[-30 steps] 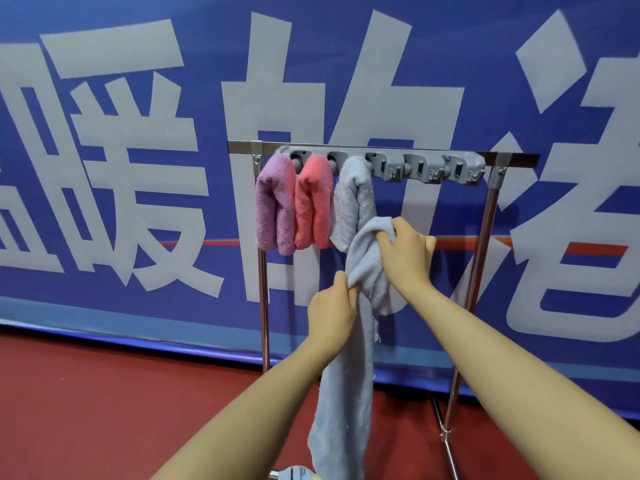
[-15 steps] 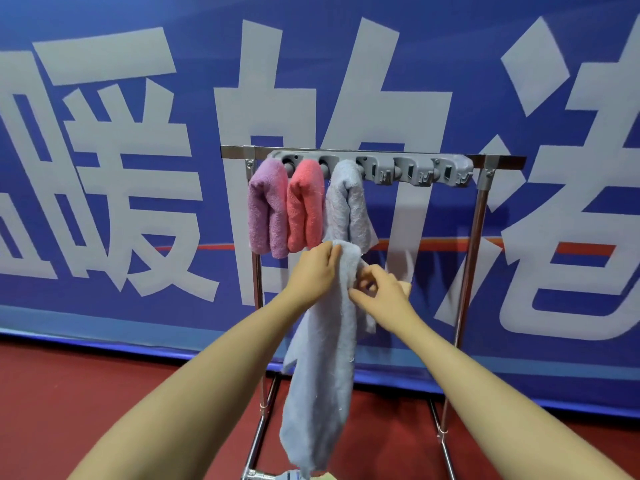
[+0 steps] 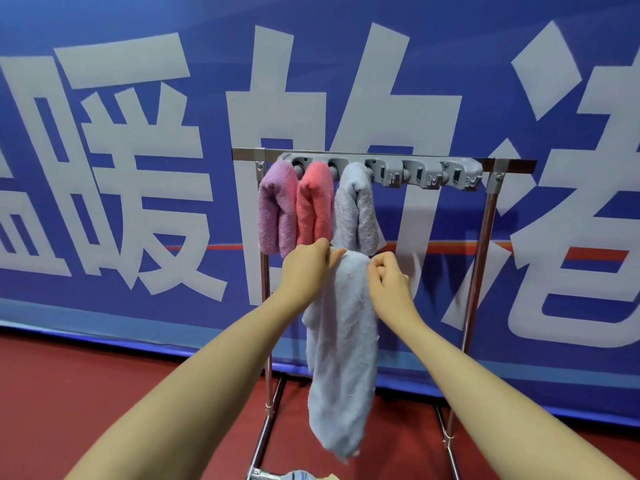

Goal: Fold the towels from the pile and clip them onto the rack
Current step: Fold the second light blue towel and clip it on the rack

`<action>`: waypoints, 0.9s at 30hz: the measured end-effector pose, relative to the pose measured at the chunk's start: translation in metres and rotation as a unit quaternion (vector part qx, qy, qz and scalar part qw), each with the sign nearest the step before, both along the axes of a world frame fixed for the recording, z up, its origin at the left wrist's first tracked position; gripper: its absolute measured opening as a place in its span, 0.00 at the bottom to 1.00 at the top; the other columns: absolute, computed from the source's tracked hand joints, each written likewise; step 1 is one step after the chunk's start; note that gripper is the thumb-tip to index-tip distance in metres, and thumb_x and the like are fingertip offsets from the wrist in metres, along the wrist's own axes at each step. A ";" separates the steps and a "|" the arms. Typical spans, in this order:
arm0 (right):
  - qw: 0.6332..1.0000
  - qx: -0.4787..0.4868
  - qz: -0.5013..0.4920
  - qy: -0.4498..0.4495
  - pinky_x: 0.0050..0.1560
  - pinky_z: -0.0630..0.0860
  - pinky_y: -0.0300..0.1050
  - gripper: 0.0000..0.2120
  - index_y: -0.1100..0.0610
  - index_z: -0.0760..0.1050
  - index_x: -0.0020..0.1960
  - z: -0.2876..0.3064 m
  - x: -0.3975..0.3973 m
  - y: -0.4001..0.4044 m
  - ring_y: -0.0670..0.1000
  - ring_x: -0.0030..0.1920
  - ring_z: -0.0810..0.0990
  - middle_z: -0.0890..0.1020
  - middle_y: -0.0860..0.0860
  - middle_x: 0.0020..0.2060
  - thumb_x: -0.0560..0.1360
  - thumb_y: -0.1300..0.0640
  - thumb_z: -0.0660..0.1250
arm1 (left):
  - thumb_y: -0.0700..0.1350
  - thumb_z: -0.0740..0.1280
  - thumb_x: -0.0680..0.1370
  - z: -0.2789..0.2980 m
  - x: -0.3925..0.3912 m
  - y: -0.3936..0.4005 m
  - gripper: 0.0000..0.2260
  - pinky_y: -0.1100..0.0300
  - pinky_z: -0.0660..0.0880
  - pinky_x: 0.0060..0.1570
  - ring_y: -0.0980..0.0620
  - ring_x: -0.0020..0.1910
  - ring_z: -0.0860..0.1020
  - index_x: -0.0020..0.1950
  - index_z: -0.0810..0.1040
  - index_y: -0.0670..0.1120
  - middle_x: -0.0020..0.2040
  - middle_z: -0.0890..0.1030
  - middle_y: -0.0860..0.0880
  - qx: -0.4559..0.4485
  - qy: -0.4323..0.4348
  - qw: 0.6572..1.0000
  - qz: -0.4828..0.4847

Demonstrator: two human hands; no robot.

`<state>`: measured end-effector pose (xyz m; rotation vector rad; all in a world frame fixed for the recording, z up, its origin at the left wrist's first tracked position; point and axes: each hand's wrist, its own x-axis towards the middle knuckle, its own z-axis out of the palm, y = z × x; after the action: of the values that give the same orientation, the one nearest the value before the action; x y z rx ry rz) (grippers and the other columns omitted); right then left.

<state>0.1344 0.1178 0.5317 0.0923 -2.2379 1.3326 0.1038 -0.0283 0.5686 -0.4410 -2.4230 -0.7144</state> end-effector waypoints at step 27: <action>0.990 -0.059 0.102 0.082 0.43 0.76 0.35 0.06 0.53 0.76 0.46 0.030 0.004 0.004 0.45 0.43 0.81 0.83 0.49 0.40 0.76 0.63 0.64 | 0.50 0.67 0.70 -0.015 0.003 0.018 0.11 0.44 0.73 0.47 0.56 0.35 0.71 0.39 0.80 0.42 0.37 0.81 0.41 0.180 -0.122 0.967 -0.132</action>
<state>0.1383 0.1220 0.5614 0.3829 -2.0507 1.5037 0.1069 -0.0100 0.5540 -0.5587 -2.4029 -1.3702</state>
